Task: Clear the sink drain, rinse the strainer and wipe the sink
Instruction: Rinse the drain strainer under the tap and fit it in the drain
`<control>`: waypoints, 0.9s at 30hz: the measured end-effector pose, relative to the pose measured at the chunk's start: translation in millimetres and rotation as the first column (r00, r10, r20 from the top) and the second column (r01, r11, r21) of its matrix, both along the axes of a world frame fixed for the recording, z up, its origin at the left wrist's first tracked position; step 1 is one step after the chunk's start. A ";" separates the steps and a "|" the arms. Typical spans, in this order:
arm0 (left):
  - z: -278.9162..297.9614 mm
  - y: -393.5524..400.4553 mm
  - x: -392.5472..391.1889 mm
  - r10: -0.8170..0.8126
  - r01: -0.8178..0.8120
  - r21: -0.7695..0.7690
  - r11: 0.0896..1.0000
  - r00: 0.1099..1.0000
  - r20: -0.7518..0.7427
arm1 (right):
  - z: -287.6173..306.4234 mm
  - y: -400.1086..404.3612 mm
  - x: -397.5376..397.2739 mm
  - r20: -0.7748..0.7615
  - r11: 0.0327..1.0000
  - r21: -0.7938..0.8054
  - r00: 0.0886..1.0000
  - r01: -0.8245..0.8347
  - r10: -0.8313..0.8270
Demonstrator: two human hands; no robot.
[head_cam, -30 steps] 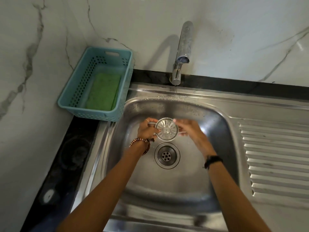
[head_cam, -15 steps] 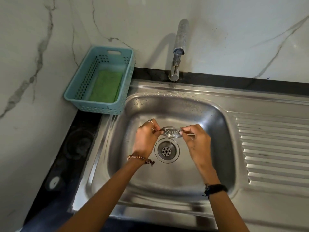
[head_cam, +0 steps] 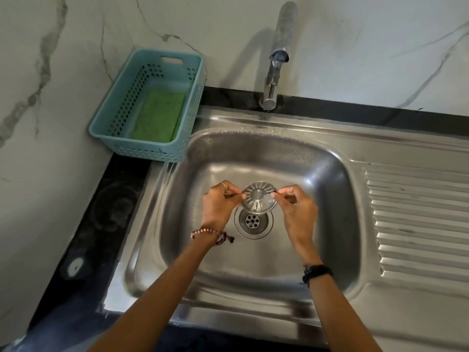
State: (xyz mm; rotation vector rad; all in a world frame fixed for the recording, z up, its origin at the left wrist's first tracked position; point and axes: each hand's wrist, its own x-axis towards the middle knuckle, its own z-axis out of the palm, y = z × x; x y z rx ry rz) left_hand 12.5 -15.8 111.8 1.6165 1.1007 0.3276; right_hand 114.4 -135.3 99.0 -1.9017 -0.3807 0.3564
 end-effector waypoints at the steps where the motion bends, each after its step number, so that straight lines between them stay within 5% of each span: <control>1: -9.7 1.9 3.4 0.001 -0.002 -0.057 0.998 1.000 -0.021 | -12.3 2.0 2.3 -0.044 0.999 -0.040 0.999 0.015 -0.017; 5: -54.8 4.2 16.8 0.039 -0.068 -0.265 0.962 0.993 -0.111 | -59.4 9.1 4.6 -0.255 0.979 -0.168 0.954 0.119 -0.160; 9: -89.7 -1.9 25.0 0.039 -0.099 -0.226 0.969 0.966 -0.254 | -97.9 9.6 4.0 -0.386 0.939 -0.284 0.872 0.196 -0.299; 27: -136.2 -9.1 27.8 -0.214 0.317 0.123 0.941 0.835 -0.508 | -133.4 11.8 -0.5 -0.041 0.788 -0.603 0.992 -0.122 0.122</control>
